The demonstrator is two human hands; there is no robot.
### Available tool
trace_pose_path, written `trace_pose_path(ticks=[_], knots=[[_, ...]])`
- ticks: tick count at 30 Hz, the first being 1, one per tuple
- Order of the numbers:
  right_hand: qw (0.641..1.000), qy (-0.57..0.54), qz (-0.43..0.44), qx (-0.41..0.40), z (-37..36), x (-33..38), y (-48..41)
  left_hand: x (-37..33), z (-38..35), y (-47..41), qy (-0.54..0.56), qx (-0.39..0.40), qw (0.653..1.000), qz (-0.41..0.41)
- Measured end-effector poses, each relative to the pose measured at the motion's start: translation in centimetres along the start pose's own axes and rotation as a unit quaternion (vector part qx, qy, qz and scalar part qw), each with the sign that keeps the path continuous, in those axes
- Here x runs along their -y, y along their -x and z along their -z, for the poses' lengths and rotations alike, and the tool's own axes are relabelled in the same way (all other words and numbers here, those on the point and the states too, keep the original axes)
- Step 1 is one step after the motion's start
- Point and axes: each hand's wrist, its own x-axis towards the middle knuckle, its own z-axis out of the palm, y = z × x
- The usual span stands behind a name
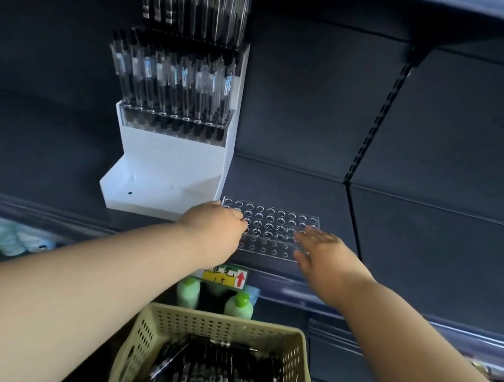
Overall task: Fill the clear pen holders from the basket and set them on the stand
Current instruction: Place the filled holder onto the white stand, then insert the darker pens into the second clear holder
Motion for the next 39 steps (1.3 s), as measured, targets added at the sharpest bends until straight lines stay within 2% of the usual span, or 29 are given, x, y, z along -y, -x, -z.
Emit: trace_pose_path(ticks=[6,11,14,16,18,19,21,24,28,33,39], knots=[[1.000,0.013,-0.002,0.012,0.1,1.5,1.9,0.2,-0.1,2.6,0.131,0.010,0.991,0.036],[1.000,0.001,-0.006,0.025,0.4,1.5,2.5,0.2,-0.2,4.0,0.187,-0.004,0.982,0.035],[0.998,-0.025,0.003,-0.050,-0.4,1.6,3.4,-0.4,-0.8,5.6,0.186,-0.081,0.979,0.016],[0.984,-0.058,0.041,-0.161,-1.8,2.4,4.8,-1.3,-2.0,7.3,0.200,-0.141,0.969,-0.009],[0.962,-0.101,0.075,-0.240,-4.0,3.4,6.3,-2.5,-4.1,8.9,0.239,-0.150,0.959,-0.014],[0.959,-0.126,0.073,-0.244,-5.5,3.8,7.0,-3.2,-5.3,9.6,0.260,-0.133,0.956,-0.006],[0.970,-0.171,0.020,-0.169,-8.6,4.4,8.0,-4.5,-7.8,10.3,0.290,-0.080,0.953,0.028],[0.973,-0.202,-0.115,0.010,-13.0,5.3,8.0,-6.5,-11.0,9.5,0.314,0.001,0.946,0.078],[0.952,-0.197,-0.198,0.128,-16.7,6.4,7.5,-8.9,-14.0,8.9,0.362,0.062,0.918,0.148],[0.916,-0.227,-0.279,0.177,-19.2,6.1,7.1,-10.3,-15.9,9.4,0.369,0.126,0.897,0.210],[0.906,-0.242,-0.281,0.203,-19.7,5.7,6.9,-11.2,-16.5,8.7,0.345,0.195,0.885,0.244]])
